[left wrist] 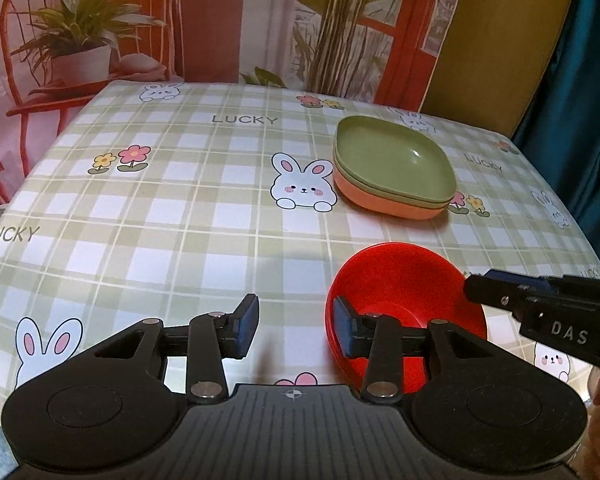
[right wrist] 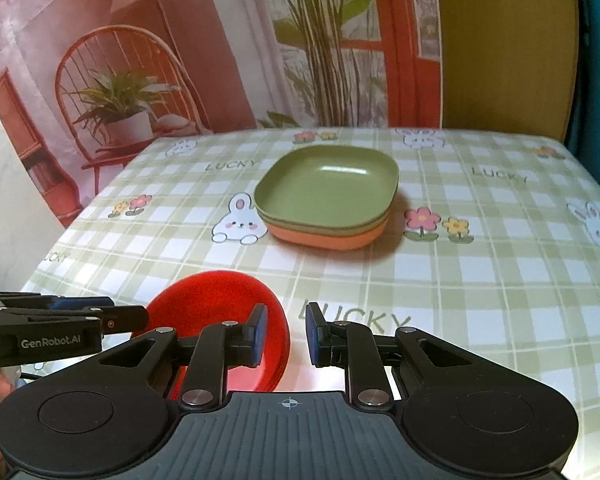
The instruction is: Organize plates and bowls
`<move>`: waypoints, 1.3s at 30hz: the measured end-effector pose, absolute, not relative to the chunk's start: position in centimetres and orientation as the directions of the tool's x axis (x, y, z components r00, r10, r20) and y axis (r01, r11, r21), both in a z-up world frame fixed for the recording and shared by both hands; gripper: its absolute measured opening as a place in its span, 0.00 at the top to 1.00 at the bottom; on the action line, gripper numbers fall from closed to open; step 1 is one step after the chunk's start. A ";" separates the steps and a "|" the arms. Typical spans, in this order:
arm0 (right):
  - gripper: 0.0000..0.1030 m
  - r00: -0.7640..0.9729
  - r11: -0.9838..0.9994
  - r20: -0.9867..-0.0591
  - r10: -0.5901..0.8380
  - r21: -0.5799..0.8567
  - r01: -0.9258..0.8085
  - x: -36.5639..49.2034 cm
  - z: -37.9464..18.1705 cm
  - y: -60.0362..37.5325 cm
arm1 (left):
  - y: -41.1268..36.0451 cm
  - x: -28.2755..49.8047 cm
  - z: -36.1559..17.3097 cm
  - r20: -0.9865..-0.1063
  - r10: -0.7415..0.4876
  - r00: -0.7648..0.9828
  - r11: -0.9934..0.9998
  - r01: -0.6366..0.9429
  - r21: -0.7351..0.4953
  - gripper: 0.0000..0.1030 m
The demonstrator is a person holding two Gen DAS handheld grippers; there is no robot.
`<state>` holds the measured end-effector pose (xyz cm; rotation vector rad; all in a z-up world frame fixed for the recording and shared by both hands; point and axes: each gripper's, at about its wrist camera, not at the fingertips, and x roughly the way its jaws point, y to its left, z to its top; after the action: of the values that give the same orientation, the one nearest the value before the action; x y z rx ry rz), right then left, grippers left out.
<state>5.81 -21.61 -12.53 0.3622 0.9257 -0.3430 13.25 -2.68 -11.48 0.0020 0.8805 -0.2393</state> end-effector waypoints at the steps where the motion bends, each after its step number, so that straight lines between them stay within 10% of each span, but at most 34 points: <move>1: 0.81 0.551 0.885 -0.825 -0.127 0.157 0.439 5.9 -12.8 -21.7 | -2.7 13.3 -11.5 -0.762 -0.207 0.613 0.973 0.208 -0.097 0.58; 28: 0.82 0.500 0.876 -0.865 -0.044 0.208 0.436 6.3 -15.5 -21.6 | -2.7 14.4 -14.7 -0.821 -0.308 0.480 0.949 0.214 -0.231 0.57; 33: 0.87 0.498 0.882 -0.866 -0.044 0.201 0.427 6.4 -15.4 -21.4 | -2.8 14.1 -14.6 -0.804 -0.349 0.481 0.934 0.243 -0.261 0.82; 39: 0.89 0.499 0.883 -0.865 -0.042 0.202 0.424 6.4 -15.5 -21.4 | -2.8 14.0 -14.6 -0.796 -0.355 0.490 0.932 0.255 -0.258 0.84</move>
<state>6.40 -21.37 -15.49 0.4201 1.0154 -0.2920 13.99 -2.81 -14.62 -0.1108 0.9918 -0.3715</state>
